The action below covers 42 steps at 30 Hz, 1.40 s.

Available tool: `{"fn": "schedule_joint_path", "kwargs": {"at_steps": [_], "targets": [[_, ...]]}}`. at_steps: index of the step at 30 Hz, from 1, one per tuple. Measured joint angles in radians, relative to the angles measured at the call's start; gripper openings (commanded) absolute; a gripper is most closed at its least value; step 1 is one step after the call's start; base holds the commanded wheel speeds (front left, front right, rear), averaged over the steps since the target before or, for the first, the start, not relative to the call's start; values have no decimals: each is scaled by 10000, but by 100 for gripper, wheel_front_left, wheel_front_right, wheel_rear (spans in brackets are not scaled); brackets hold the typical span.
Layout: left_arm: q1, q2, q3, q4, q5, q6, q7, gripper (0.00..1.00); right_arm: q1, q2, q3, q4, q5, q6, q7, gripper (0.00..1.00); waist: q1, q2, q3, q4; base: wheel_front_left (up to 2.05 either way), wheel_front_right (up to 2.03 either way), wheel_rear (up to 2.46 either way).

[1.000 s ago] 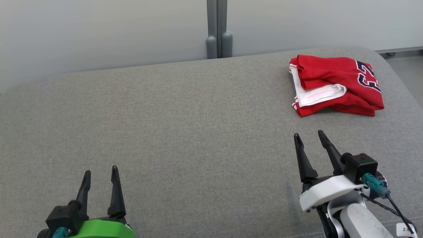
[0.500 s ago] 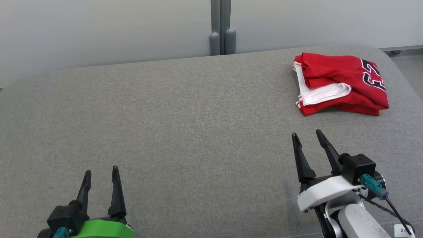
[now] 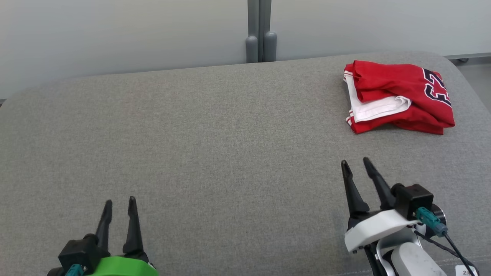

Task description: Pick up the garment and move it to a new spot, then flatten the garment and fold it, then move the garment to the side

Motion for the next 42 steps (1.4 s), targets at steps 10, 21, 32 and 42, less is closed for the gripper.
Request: {"fn": "schedule_joint_path", "kwargs": {"at_steps": [10, 21, 32, 42], "targets": [[72, -58, -167, 355, -370, -50, 38, 0, 429, 54, 81, 293, 378, 105, 12, 0, 0, 0, -5, 18, 0, 0, 0], [240, -59, -86, 251, -2010, -236, 234, 0, 594, 178, -278, 128, 2013, 341, 178, 0, 0, 0, -13, 48, 0, 0, 0], [202, -38, 125, 307, -3444, -391, 583, 0, 582, 226, -826, 132, 3595, 458, 546, 0, 0, 0, -32, 83, 0, 0, 0], [19, 23, 332, 545, -4807, -591, 928, 0, 548, 213, -1239, 196, 5051, 650, 894, 0, 0, 0, -52, 113, 0, 0, 0]]}}
